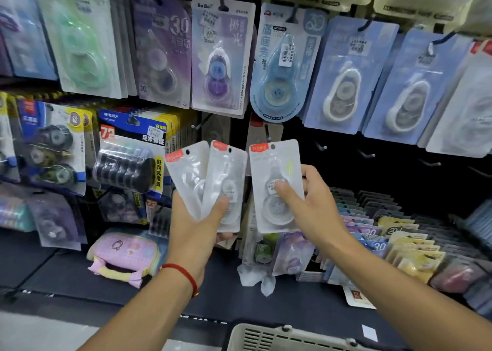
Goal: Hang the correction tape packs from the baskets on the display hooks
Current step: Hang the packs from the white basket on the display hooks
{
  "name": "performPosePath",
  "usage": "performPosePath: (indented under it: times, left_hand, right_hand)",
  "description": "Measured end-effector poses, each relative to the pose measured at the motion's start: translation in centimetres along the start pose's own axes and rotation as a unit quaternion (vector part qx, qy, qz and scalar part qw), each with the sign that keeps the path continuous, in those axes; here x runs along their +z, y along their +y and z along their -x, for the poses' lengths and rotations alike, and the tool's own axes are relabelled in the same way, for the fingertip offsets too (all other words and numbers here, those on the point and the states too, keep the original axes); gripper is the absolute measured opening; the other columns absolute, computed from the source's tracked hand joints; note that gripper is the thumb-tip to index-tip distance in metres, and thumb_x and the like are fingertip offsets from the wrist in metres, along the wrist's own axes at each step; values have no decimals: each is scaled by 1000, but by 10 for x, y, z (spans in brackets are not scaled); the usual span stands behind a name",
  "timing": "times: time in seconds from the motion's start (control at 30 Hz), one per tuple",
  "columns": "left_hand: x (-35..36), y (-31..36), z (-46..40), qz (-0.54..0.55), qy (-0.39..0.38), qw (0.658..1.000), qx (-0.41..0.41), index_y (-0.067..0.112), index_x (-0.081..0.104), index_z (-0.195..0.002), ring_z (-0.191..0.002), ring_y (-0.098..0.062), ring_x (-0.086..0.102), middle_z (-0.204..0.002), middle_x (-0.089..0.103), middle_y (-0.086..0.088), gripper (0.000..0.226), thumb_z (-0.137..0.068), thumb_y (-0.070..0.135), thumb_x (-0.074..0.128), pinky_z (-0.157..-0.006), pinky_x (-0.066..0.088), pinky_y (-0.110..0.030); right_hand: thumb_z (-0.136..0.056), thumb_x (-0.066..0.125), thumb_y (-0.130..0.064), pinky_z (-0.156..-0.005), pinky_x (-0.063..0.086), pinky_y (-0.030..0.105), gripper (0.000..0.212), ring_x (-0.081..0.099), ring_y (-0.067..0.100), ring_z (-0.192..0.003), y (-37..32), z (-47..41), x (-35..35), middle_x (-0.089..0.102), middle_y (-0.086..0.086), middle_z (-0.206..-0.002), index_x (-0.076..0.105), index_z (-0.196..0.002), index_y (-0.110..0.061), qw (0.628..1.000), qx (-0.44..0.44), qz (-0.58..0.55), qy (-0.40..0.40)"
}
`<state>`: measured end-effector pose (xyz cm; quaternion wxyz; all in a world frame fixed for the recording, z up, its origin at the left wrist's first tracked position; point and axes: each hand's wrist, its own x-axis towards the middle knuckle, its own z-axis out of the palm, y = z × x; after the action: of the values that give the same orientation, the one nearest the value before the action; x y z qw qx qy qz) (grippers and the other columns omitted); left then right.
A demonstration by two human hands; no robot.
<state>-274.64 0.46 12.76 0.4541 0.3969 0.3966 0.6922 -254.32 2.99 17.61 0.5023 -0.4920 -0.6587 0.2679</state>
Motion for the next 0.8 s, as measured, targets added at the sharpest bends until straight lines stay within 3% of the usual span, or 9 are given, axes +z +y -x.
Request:
performPosePath:
  times: [0.1, 0.27, 0.43, 0.6, 0.67, 0.73, 0.8]
  left_hand:
    - [-2, 0, -2, -17, 27, 999, 24, 32, 50, -141, -105, -21, 76, -126, 72, 3, 55, -95, 21, 77, -64, 63, -38]
    - [-1, 1, -1, -56, 32, 997, 49, 36, 51, -141, -113, -19, 73, -127, 71, 8, 55, -94, 25, 79, -84, 65, -53]
    - [0, 2, -1, -60, 41, 996, 54, 37, 50, -141, -116, -20, 72, -129, 70, 8, 56, -95, 26, 79, -87, 63, -57]
    - [2, -3, -2, -67, 42, 996, 50, 43, 49, -137, -113, -20, 72, -128, 68, 15, 55, -94, 27, 79, -81, 65, -52]
    - [5, -5, -2, -54, 43, 997, 45, 45, 50, -131, -105, -15, 75, -123, 69, 16, 52, -94, 24, 79, -71, 66, -43]
    - [8, -6, -3, -46, 45, 997, 38, 43, 50, -133, -105, -15, 75, -123, 69, 15, 52, -95, 22, 78, -72, 66, -43]
    - [9, -8, -3, -45, 44, 998, 31, 38, 49, -135, -109, -19, 73, -124, 69, 12, 53, -94, 22, 78, -74, 66, -45]
  right_hand:
    - [-101, 68, -37, -85, 60, 39, 22, 73, 8, -99, -3, -11, 2, 74, -11, -111, 56, -119, -33, 1000, 8, -16, 6]
    - [-99, 70, -40, -93, 61, 46, 25, 74, 13, -102, -2, -24, 12, 75, -7, -113, 59, -120, -31, 998, 28, -49, 11]
    - [-98, 70, -46, -75, 57, 19, 25, 73, 0, -99, 21, -13, 21, 75, -20, -110, 59, -119, -39, 999, 14, -47, 23]
    - [-107, 56, -39, -68, 48, 13, 17, 64, -5, -88, 58, -24, 37, 71, -14, -106, 57, -123, -36, 998, 26, -4, 51]
    - [-108, 54, -39, -84, 52, 26, 28, 64, 6, -105, 64, -49, 45, 68, -8, -120, 55, -133, -28, 996, 42, 22, 69]
    - [-109, 54, -38, -96, 52, 39, 36, 62, 20, -119, 65, -75, 53, 66, -2, -129, 54, -140, -21, 994, 79, 12, 80]
    - [-108, 55, -37, -89, 50, 37, 35, 64, 25, -115, 68, -96, 58, 67, 0, -122, 57, -137, -18, 990, 113, 1, 84]
